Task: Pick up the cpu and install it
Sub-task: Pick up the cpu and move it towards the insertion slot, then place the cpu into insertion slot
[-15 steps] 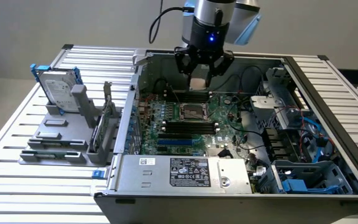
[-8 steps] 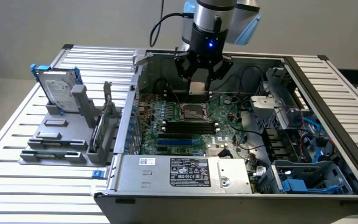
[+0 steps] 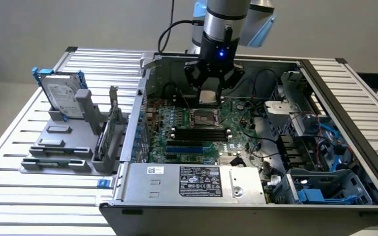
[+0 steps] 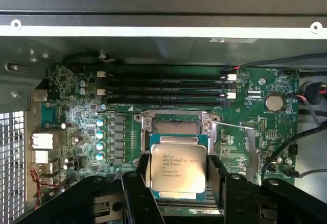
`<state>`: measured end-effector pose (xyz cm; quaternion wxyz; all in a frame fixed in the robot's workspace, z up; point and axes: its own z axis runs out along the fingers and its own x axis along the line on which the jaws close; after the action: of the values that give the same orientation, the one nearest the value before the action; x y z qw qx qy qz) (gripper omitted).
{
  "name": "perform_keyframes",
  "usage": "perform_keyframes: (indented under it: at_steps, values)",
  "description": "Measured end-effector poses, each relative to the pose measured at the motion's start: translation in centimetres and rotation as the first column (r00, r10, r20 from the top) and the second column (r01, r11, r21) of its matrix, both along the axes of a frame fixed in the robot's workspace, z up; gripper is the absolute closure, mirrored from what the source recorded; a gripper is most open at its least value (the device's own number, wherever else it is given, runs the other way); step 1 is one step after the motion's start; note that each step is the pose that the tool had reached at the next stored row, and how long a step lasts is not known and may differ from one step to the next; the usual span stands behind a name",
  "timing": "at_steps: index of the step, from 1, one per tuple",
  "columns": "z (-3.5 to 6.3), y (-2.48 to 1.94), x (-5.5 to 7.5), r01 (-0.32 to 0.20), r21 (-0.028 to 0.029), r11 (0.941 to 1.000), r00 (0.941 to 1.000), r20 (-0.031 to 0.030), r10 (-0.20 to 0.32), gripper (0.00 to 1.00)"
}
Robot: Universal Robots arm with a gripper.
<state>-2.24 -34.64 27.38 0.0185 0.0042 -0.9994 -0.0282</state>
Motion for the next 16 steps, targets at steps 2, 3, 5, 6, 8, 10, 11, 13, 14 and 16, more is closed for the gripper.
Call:
perform_keyframes:
  at_steps: [2,3,5,6,8,10,11,13,14,16]
  values:
    - [-0.38,0.00,0.00,0.000,0.0001,1.0000,1.0000,0.0000,0.000,0.46]
    - [-0.56,0.00,0.00,0.000,0.0000,1.0000,1.0000,0.0000,0.000,0.46]
    - [-0.82,0.00,0.00,0.001,-0.0001,1.0000,1.0000,-0.0003,-0.001,0.46]
    - [-0.82,0.00,0.01,0.001,0.0000,1.0000,1.0000,-0.0015,-0.001,0.46]
    - [-0.82,0.00,0.01,0.001,0.0003,1.0000,1.0000,-0.0014,-0.001,0.46]
    - [-0.83,0.00,0.01,0.001,0.0003,1.0000,1.0000,-0.0014,-0.001,0.46]
    - [-0.83,0.00,0.01,0.001,0.0003,1.0000,1.0000,-0.0013,-0.001,0.46]
    - [-0.83,0.00,0.01,0.001,0.0003,1.0000,1.0000,-0.0013,-0.001,0.46]
    - [-0.83,0.00,0.01,0.001,0.0003,1.0000,1.0000,-0.0014,-0.001,0.46]
    - [-0.83,0.00,0.01,0.001,0.0003,1.0000,1.0000,-0.0013,-0.001,0.46]
